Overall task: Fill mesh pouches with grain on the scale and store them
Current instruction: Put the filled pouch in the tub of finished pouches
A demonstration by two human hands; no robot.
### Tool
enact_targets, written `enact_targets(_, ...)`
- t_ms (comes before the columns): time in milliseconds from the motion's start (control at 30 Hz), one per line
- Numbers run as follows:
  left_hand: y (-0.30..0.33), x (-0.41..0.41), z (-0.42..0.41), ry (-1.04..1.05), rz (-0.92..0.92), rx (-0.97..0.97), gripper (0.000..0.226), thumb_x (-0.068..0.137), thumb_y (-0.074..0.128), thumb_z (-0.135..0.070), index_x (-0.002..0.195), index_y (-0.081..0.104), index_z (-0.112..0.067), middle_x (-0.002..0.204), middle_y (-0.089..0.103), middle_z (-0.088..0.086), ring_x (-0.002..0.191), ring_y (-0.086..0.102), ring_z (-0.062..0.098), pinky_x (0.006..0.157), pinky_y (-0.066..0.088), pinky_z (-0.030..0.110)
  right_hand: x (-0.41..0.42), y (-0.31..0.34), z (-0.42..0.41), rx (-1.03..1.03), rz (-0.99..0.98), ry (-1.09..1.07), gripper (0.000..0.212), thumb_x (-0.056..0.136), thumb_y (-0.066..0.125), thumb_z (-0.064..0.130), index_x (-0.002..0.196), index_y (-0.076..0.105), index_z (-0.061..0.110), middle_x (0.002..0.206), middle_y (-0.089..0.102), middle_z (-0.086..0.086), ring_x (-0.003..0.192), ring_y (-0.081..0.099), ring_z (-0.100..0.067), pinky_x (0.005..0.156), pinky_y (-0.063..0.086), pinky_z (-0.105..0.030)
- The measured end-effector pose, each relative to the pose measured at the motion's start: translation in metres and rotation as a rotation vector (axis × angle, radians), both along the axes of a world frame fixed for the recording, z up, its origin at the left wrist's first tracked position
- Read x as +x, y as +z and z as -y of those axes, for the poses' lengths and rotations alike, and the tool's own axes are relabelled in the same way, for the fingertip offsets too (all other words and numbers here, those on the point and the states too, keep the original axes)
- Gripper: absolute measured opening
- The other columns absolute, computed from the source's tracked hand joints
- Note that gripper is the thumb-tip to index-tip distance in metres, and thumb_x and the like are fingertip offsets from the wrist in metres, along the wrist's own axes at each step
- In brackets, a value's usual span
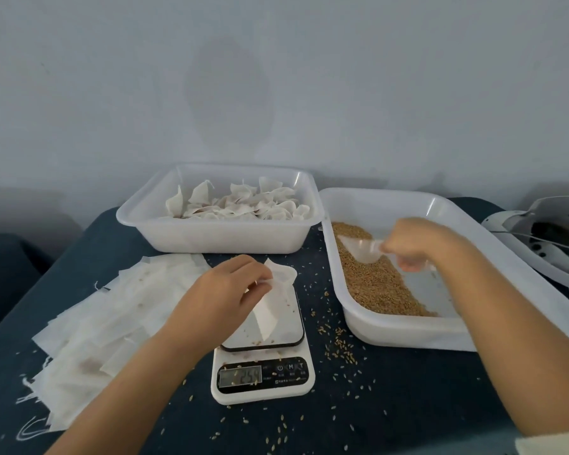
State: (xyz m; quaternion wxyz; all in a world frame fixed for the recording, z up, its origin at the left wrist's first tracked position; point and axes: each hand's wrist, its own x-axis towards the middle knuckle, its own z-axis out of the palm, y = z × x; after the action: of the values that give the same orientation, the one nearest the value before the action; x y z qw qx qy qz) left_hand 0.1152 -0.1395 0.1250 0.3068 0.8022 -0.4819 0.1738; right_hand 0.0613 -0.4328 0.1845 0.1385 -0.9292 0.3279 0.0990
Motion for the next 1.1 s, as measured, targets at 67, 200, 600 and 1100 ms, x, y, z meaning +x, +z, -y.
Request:
enact_targets(67, 0.000, 0.000, 0.002, -0.007, 0.005, -0.003, 0.002, 0.086, 0.067, -0.012, 0.087, 0.067, -0.014, 0.082, 0.060, -0.008, 0.064, 0.052, 0.006, 0.057, 0.049, 0.024, -0.010, 0.023, 0.003, -0.068, 0.056, -0.003, 0.027, 0.091, 0.059, 0.017, 0.066, 0.048, 0.011, 0.066, 0.054, -0.007, 0.058, 0.053, -0.020, 0.051, 0.043, -0.028)
enact_targets(200, -0.002, -0.003, 0.008, -0.027, 0.000, -0.020, 0.002, 0.085, 0.067, -0.011, 0.084, 0.066, -0.012, 0.081, 0.060, -0.007, 0.063, 0.052, 0.008, 0.057, 0.050, 0.029, -0.033, 0.054, -0.003, -0.035, -0.204, 0.007, 0.025, 0.090, 0.064, 0.027, 0.078, 0.051, 0.009, 0.071, 0.065, -0.012, 0.045, 0.060, -0.013, 0.043, 0.045, -0.020)
enact_targets(600, -0.009, -0.003, 0.009, -0.036, -0.032, -0.024, 0.002, 0.087, 0.065, -0.012, 0.086, 0.067, -0.013, 0.082, 0.060, -0.008, 0.065, 0.054, 0.008, 0.059, 0.051, 0.029, -0.011, -0.005, -0.039, -0.168, -0.261, 0.104, 0.033, 0.099, 0.043, 0.027, 0.088, 0.058, 0.000, 0.075, 0.057, -0.007, 0.061, 0.053, -0.017, 0.057, 0.044, -0.026)
enact_targets(1100, -0.014, 0.006, 0.000, 0.028, -0.025, -0.055, 0.012, 0.082, 0.068, 0.000, 0.091, 0.069, -0.008, 0.083, 0.067, -0.001, 0.072, 0.054, 0.007, 0.063, 0.044, 0.016, -0.001, -0.039, -0.007, -0.098, 0.002, 0.030, 0.040, 0.101, 0.042, 0.033, 0.123, 0.056, 0.002, 0.098, 0.065, -0.014, 0.081, 0.066, -0.025, 0.077, 0.056, -0.038)
